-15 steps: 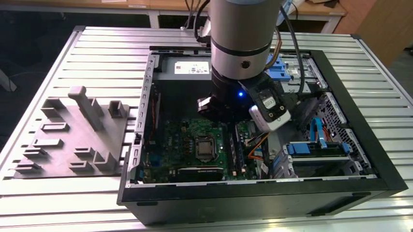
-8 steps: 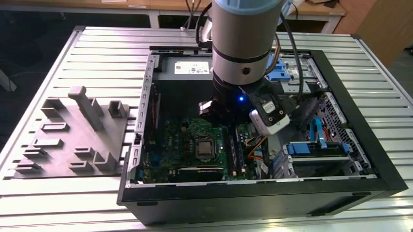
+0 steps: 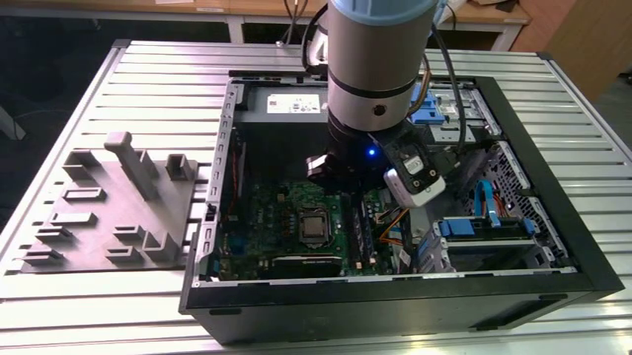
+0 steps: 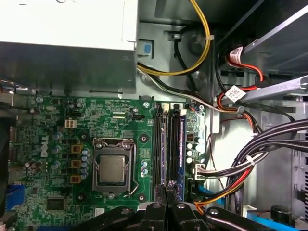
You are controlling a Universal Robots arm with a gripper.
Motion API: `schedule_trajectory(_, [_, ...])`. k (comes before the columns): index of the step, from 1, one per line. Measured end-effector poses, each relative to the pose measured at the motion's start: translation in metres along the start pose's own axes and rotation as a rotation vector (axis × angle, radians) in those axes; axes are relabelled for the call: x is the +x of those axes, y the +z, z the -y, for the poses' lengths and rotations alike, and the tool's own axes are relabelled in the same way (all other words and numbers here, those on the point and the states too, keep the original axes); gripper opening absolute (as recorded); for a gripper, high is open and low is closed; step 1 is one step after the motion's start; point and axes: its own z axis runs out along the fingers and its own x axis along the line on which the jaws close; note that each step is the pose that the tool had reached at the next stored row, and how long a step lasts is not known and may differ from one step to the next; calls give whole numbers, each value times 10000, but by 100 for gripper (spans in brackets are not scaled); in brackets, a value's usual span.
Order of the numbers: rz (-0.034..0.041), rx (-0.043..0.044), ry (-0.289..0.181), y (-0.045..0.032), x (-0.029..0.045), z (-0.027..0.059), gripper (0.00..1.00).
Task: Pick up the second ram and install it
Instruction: 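Insert the second ram into the second slot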
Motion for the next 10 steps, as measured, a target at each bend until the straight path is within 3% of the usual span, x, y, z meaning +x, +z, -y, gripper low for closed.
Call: schedule_trajectory(10, [8,12,158,125,-2,5,11])
